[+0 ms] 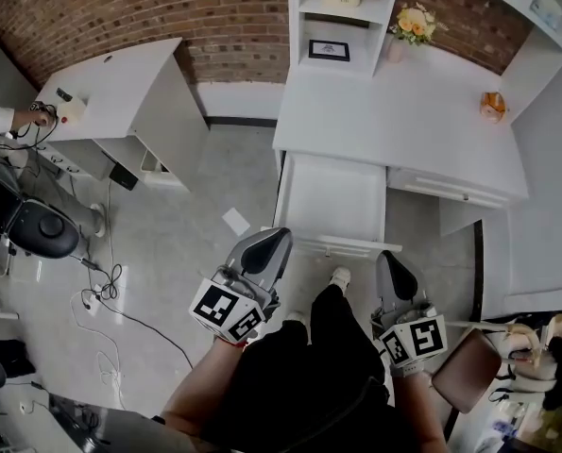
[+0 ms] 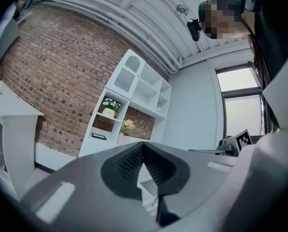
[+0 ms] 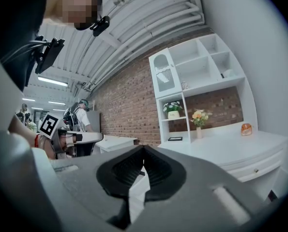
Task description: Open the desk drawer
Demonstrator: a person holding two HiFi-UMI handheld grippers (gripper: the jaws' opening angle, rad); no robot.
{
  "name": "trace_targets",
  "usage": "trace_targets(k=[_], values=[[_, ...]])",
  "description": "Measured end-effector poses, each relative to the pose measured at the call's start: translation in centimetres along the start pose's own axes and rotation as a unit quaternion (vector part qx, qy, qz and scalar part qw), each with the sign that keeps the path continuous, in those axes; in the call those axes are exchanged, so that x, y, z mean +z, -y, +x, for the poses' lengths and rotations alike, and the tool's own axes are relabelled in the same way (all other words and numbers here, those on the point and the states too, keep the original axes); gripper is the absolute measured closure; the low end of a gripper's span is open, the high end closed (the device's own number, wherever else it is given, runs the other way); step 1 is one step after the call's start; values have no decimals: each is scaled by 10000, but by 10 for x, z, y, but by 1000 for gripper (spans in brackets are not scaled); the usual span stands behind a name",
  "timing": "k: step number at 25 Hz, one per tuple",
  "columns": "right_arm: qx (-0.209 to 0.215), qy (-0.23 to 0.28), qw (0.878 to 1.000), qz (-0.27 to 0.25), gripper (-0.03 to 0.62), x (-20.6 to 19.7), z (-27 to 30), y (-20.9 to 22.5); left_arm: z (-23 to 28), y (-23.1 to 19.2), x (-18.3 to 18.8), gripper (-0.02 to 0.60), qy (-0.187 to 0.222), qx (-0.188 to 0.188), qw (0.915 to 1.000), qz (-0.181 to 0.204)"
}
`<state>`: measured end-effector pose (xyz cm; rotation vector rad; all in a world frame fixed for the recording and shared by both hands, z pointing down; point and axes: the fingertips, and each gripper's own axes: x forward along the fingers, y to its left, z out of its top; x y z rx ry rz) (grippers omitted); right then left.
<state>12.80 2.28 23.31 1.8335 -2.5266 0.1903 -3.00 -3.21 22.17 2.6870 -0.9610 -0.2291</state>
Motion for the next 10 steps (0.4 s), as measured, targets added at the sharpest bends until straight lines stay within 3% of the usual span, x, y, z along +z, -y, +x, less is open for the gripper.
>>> trace_targets(k=[10], values=[[30,-170,9998,65,591,-18,-5,-4,-3,2,-19,583,-179,-30,9998,-66]])
